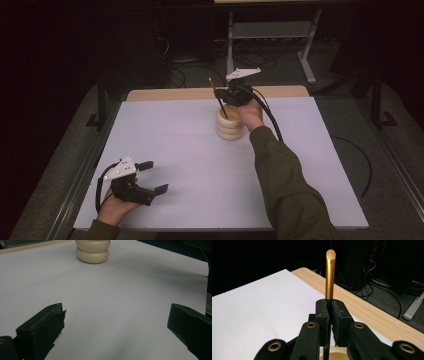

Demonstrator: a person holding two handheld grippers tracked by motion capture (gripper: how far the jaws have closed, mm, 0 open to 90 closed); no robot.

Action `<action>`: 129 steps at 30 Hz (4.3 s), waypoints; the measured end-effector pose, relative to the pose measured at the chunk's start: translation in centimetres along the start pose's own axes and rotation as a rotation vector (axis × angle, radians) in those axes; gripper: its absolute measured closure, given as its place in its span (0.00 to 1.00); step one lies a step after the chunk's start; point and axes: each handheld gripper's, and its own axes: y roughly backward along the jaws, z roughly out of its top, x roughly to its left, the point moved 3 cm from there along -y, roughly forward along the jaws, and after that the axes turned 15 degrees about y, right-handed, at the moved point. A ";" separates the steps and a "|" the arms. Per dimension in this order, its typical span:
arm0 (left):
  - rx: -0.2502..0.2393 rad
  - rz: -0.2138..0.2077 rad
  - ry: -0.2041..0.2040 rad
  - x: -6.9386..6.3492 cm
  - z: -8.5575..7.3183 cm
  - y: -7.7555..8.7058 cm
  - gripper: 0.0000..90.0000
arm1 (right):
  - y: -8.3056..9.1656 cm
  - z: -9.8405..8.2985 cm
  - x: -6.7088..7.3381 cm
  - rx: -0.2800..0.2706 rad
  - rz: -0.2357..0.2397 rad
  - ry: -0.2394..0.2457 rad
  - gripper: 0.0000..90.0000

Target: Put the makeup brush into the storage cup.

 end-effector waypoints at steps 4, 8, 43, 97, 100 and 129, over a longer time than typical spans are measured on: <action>-0.006 -0.001 0.002 0.0 0.0 0.0 0.00 | -0.1 -0.2 0.1 0.007 0.001 0.003 0.92; -0.011 -0.005 0.009 -0.1 0.0 -0.1 0.00 | -0.4 -0.3 0.2 0.020 0.004 0.013 0.92; 0.005 -0.002 0.002 -0.1 0.0 -0.2 0.00 | -0.8 -0.9 0.3 0.055 0.032 0.015 0.64; 0.010 -0.006 -0.010 -0.4 0.0 -0.5 0.00 | 5.2 -2.2 1.2 0.050 0.010 0.022 0.05; 0.015 -0.004 -0.017 -0.3 0.0 -0.5 0.00 | 5.8 -2.5 1.1 0.046 0.004 0.018 0.05; 0.011 0.015 0.002 -0.2 -0.3 -0.1 0.00 | 10.3 -6.8 2.3 0.011 0.007 0.003 0.04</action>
